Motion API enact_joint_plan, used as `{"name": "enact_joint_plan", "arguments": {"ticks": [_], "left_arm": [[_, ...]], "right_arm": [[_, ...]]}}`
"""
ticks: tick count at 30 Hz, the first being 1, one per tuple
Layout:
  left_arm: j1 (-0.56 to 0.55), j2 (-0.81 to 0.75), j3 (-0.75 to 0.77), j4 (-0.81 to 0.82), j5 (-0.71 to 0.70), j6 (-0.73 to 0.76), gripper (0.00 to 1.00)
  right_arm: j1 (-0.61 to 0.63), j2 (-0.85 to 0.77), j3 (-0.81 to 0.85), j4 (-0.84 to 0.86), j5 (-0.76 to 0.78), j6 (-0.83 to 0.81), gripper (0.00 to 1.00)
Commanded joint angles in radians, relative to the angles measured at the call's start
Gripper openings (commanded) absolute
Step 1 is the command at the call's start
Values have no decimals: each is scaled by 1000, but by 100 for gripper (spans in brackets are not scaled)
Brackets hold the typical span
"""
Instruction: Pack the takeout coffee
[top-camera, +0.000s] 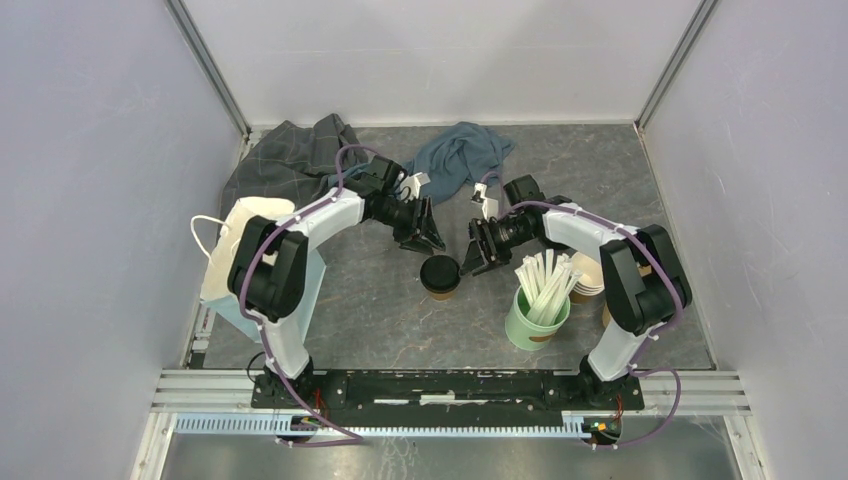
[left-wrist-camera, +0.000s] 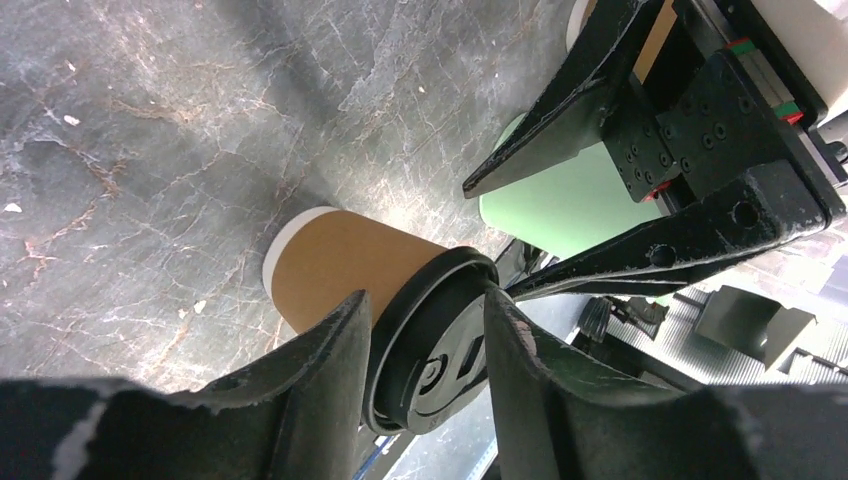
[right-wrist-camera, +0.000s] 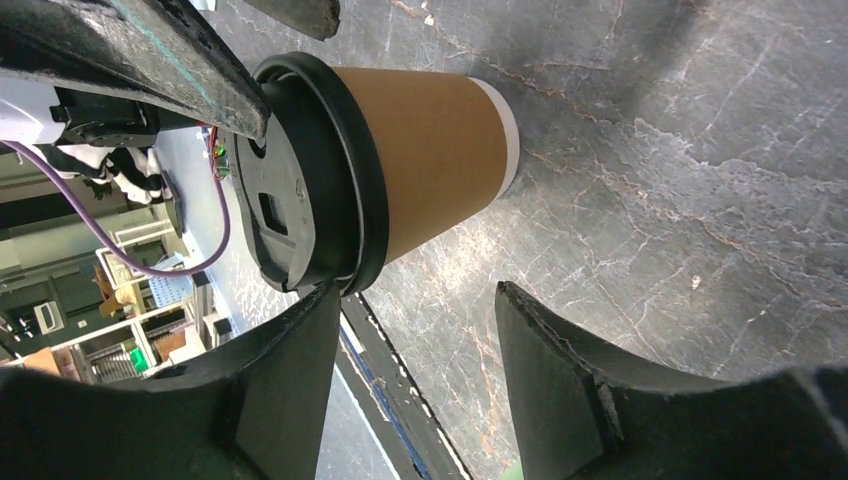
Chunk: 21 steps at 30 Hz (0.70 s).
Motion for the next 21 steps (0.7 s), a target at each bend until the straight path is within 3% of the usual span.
{"name": "enact_joint_plan", "arguments": {"ticks": [1, 6, 13, 16, 21], "left_arm": [[-1, -10, -13, 47, 31, -25, 51], [0, -41, -74, 30, 24, 2, 51], [3, -146, -63, -72, -103, 41, 75], [3, -193, -74, -77, -130, 19, 80], [2, -187, -109, -77, -85, 24, 79]], "right_arm": [[-6, -7, 3, 53, 9, 3, 63], [-6, 19, 39, 67, 26, 31, 56], [-17, 20, 64, 60, 19, 38, 57], [-17, 17, 61, 70, -3, 54, 61], [-2, 13, 69, 35, -57, 13, 79]]}}
